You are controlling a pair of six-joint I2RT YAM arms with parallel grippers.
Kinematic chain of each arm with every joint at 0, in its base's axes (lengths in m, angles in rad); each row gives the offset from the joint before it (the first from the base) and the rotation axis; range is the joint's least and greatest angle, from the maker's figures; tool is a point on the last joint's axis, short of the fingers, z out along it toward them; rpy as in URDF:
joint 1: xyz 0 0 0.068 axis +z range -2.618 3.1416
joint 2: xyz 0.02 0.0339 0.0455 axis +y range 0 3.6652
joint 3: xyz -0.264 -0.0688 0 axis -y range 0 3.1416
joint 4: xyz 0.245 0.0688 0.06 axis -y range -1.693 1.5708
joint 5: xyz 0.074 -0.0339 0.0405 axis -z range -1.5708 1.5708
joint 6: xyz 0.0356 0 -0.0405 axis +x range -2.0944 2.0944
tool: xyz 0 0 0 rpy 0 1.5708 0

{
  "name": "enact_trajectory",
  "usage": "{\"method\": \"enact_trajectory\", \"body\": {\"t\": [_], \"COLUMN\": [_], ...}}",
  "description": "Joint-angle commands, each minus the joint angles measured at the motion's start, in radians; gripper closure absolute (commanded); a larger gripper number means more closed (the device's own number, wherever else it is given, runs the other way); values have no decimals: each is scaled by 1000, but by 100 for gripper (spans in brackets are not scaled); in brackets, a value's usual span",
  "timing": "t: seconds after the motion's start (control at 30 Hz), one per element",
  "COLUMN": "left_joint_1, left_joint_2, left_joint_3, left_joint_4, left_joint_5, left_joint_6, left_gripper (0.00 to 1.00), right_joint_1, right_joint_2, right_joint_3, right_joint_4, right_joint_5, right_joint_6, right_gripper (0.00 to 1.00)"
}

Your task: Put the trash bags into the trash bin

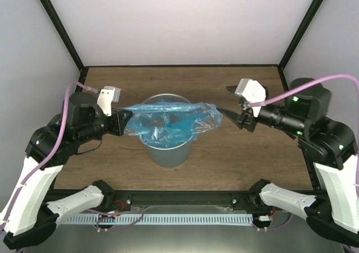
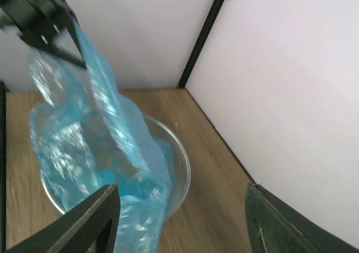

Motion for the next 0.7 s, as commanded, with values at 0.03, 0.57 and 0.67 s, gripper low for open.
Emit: {"method": "enact_trajectory", "body": {"t": [0.03, 0.57, 0.67], "left_joint_1": [4, 4, 4], "left_joint_2": [15, 33, 36], "left_joint_3": [2, -11, -4], "left_joint_4": [63, 87, 84], "left_joint_5": [-1, -4, -3], "left_joint_6": [-37, -56, -57], "left_gripper": [96, 96, 96], "right_joint_1": [-5, 153, 224], "right_joint_2": [6, 143, 145], "right_joint_3": [123, -138, -190], "right_joint_4": [-69, -130, -79], "right_joint_5": [-164, -345, -245], "right_joint_6": [-133, -259, -230], "right_gripper": [36, 54, 51]}}
